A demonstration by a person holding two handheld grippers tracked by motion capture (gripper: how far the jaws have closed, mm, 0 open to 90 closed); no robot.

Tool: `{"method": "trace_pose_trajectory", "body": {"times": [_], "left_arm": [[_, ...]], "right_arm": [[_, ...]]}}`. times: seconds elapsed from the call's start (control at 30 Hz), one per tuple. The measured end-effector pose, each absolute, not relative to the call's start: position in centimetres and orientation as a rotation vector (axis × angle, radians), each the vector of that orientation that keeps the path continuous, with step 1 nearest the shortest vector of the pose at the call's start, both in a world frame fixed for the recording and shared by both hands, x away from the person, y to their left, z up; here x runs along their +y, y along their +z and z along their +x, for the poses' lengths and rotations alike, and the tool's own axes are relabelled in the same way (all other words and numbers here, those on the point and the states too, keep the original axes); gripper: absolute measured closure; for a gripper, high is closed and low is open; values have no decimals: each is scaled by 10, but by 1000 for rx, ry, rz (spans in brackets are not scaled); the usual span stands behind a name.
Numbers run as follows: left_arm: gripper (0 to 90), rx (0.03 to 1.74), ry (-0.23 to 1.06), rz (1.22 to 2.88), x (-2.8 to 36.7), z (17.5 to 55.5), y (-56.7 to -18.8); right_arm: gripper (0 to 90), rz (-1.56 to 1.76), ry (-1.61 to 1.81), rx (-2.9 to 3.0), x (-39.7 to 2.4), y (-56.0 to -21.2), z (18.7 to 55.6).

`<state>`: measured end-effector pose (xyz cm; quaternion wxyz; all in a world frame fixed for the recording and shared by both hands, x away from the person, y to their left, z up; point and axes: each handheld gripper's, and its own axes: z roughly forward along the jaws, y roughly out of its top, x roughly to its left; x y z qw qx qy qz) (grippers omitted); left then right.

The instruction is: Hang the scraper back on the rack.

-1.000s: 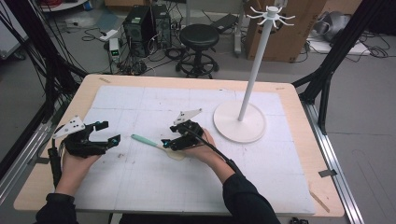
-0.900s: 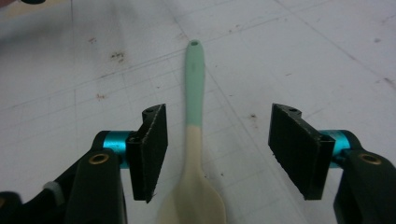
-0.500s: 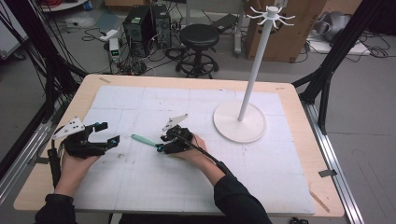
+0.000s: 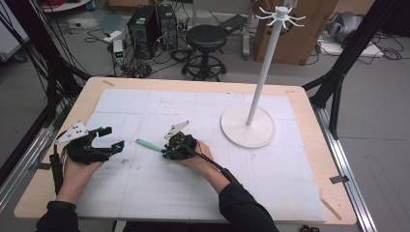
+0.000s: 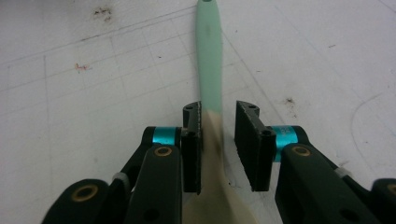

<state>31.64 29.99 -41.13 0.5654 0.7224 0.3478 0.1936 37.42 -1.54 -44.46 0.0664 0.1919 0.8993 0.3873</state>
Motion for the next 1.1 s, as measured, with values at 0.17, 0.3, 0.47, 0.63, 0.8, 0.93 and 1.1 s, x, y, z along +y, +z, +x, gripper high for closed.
{"method": "trace_pose_trajectory", "body": {"times": [0.17, 0.3, 0.47, 0.63, 0.8, 0.93, 1.1], "left_arm": [[183, 819, 458, 1706, 300, 316, -412], [183, 816, 459, 1704, 299, 315, -411], [184, 818, 459, 1701, 300, 315, -411], [184, 819, 458, 1699, 301, 315, -412], [184, 817, 458, 1706, 300, 315, -412], [183, 814, 456, 1711, 299, 315, -412], [184, 815, 455, 1706, 299, 315, -412]], "right_arm": [[801, 576, 1168, 2720, -15, -444, 373], [807, 596, 1181, 2730, -15, -444, 375], [810, 642, 1193, 2745, -18, -443, 376], [810, 697, 1253, 2735, -29, -431, 379], [811, 706, 1355, 2680, -47, -404, 377], [811, 721, 1403, 2632, -70, -383, 375], [812, 755, 1468, 2556, -106, -359, 372]]}}
